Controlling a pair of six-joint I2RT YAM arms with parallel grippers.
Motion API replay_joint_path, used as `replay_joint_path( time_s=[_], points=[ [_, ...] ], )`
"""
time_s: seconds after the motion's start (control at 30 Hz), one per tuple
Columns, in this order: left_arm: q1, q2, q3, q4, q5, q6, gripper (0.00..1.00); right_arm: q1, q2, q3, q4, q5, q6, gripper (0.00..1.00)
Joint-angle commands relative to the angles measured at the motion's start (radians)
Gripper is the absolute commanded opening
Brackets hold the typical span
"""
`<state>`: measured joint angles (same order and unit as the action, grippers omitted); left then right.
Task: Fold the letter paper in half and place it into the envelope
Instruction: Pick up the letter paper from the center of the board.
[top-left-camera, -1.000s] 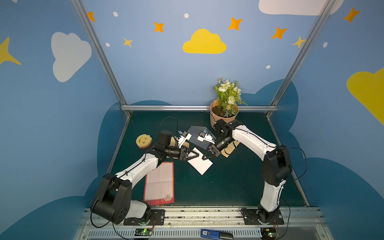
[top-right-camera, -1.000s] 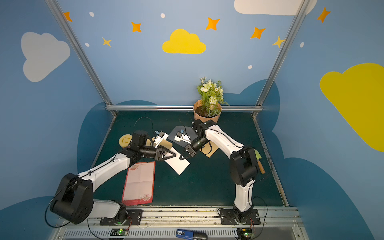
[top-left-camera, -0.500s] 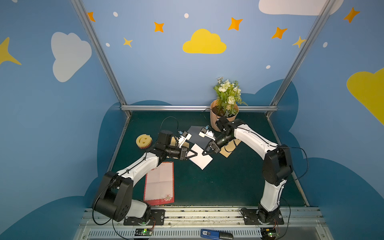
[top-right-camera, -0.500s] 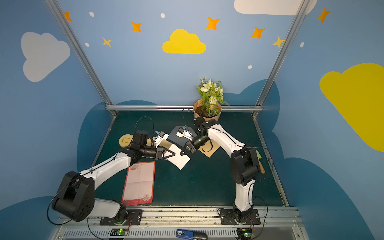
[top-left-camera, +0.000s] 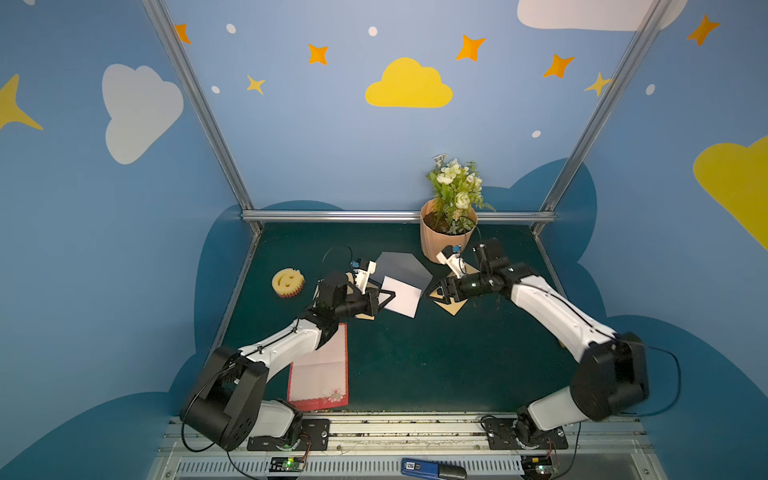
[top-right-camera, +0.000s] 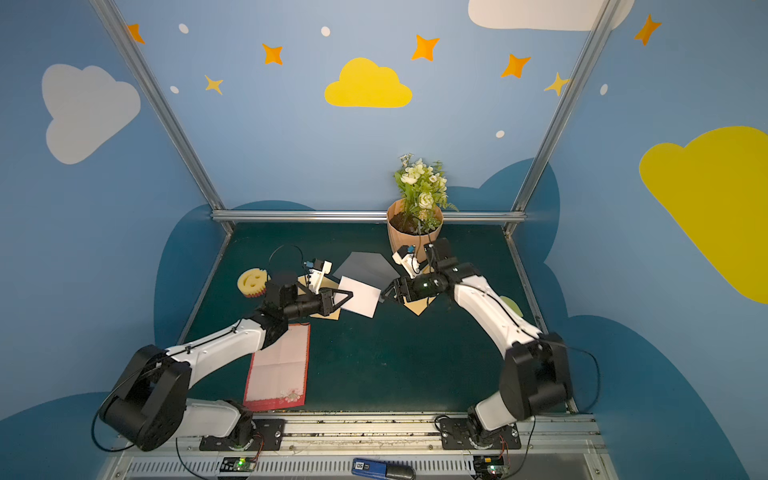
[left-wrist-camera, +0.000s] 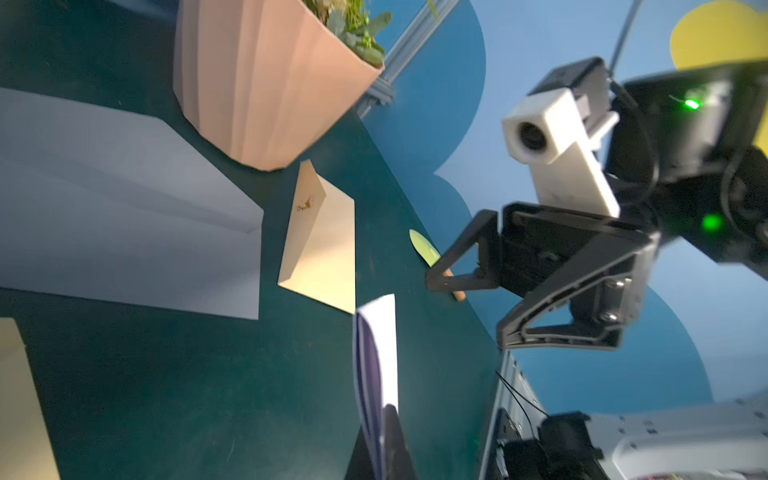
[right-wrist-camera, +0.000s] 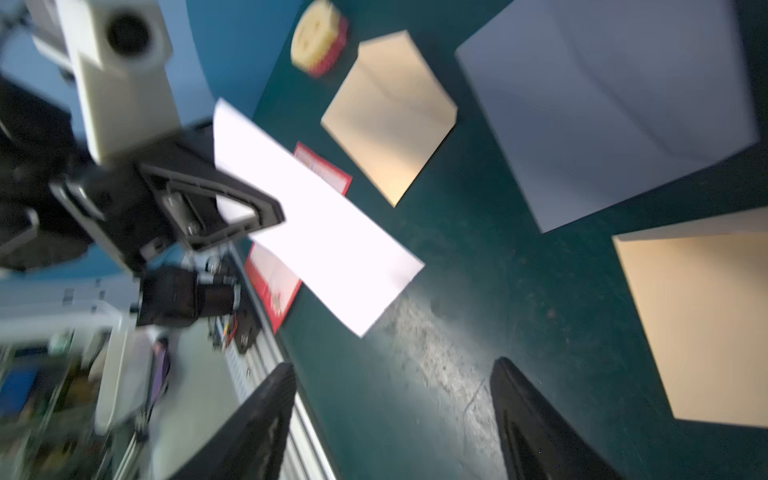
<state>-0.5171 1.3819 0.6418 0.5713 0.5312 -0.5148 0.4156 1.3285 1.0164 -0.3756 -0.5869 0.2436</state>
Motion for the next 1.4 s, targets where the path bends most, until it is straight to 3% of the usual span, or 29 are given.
replay_joint_path(
  time_s=[0.0, 0.1, 0.2, 0.53, 0.9, 1.37],
  points=[
    [-0.052, 0.011, 0.009, 0.262, -0.231, -0.065, 0.03, 0.013, -0.105, -0.19, 0.385, 0.17, 0.33, 0.81],
    [-0.087, 0.05, 0.004, 0.365, -0.307, -0.095, 0.04, 0.053, -0.17, -0.332, 0.566, 0.257, 0.467, 0.81],
    [-0.108, 0.102, 0.015, 0.449, -0.312, -0.137, 0.04, 0.11, -0.198, -0.432, 0.725, 0.34, 0.53, 0.81],
    [-0.145, 0.185, 0.041, 0.547, -0.372, -0.241, 0.04, 0.165, -0.177, -0.492, 1.004, 0.397, 0.597, 0.8],
    [-0.156, 0.196, 0.046, 0.609, -0.433, -0.35, 0.04, 0.178, -0.085, -0.502, 1.191, 0.372, 0.678, 0.77],
    [-0.166, 0.281, 0.061, 0.773, -0.417, -0.458, 0.04, 0.193, 0.07, -0.43, 1.388, 0.295, 0.725, 0.74]
  ],
)
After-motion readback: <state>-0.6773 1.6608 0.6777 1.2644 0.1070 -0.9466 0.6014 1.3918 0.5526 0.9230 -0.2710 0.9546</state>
